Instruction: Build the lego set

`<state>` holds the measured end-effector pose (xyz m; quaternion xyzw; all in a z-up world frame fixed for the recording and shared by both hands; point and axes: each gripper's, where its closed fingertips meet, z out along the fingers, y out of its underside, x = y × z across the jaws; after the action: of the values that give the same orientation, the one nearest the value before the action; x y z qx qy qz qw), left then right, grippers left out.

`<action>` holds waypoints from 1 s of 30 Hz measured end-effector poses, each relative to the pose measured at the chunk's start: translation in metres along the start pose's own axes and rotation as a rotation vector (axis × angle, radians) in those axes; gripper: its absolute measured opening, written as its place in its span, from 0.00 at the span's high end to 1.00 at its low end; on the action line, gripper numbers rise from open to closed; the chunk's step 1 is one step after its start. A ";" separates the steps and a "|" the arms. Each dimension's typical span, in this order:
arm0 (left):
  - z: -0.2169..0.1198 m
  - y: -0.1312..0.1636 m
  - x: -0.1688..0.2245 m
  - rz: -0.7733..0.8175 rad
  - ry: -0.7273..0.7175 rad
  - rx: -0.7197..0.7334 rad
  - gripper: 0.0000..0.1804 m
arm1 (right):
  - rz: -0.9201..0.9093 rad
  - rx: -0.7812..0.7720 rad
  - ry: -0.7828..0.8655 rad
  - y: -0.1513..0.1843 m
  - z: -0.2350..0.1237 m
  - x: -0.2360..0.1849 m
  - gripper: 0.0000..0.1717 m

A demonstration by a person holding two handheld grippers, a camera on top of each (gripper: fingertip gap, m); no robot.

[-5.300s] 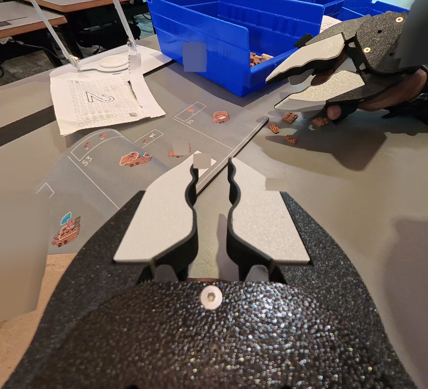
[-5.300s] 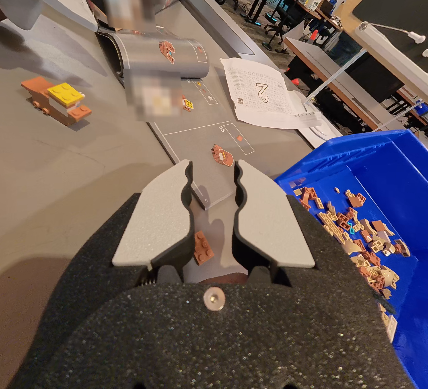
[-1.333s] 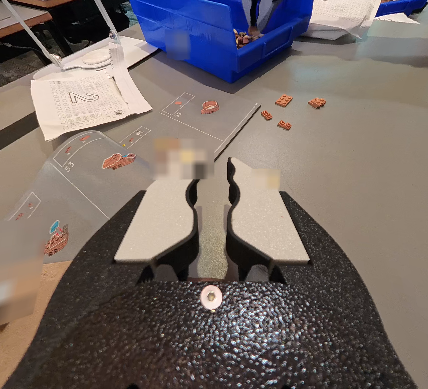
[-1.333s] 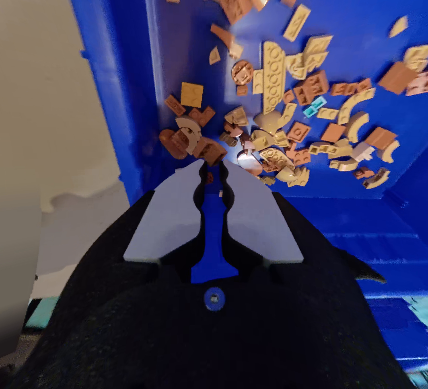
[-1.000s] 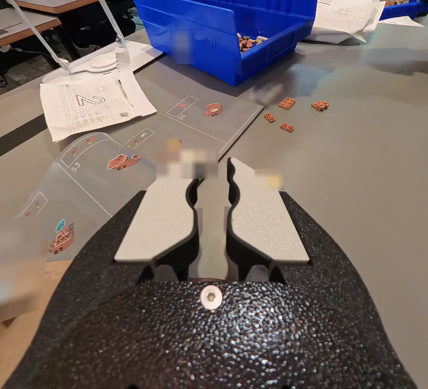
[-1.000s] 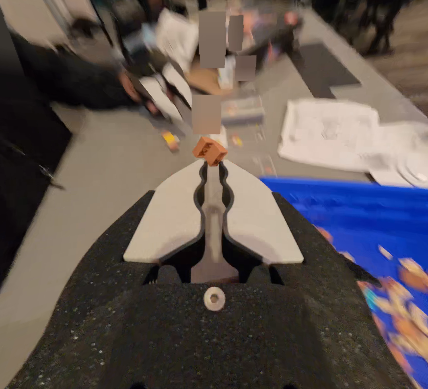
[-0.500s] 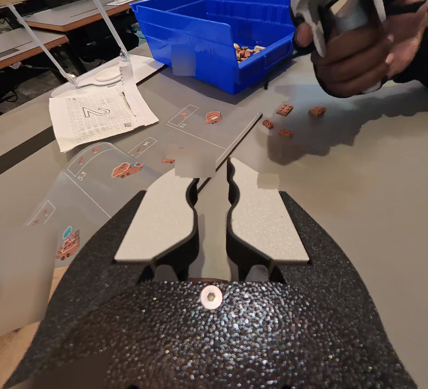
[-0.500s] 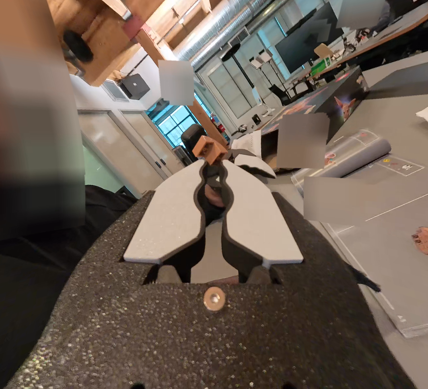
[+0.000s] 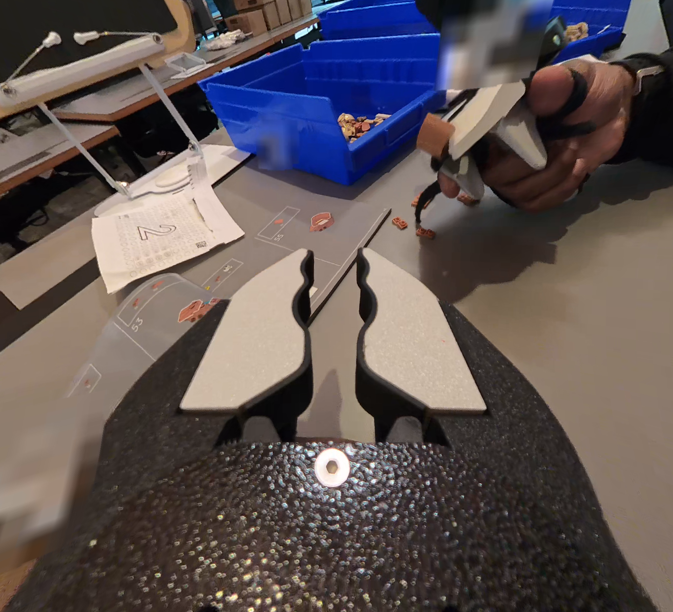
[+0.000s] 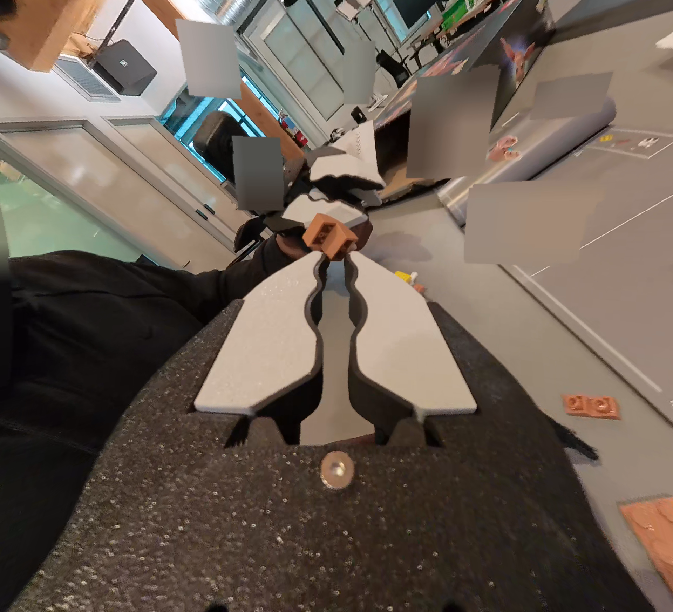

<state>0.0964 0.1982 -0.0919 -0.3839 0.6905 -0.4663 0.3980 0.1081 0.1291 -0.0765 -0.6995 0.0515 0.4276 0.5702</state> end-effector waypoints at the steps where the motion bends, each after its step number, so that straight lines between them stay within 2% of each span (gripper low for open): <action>1: 0.000 -0.002 0.002 0.011 0.006 0.008 0.88 | 0.010 -0.008 -0.008 0.003 0.001 -0.001 0.95; 14: -0.007 -0.031 0.037 0.107 0.136 0.138 0.87 | 0.031 -0.043 -0.008 0.017 0.009 -0.006 0.95; 30: 0.000 -0.023 0.072 0.300 0.206 0.109 0.85 | -0.054 -0.179 0.005 0.044 0.023 -0.016 0.95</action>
<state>0.0717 0.1272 -0.0840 -0.2047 0.7507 -0.4753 0.4105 0.0604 0.1268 -0.0988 -0.7500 -0.0044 0.4130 0.5167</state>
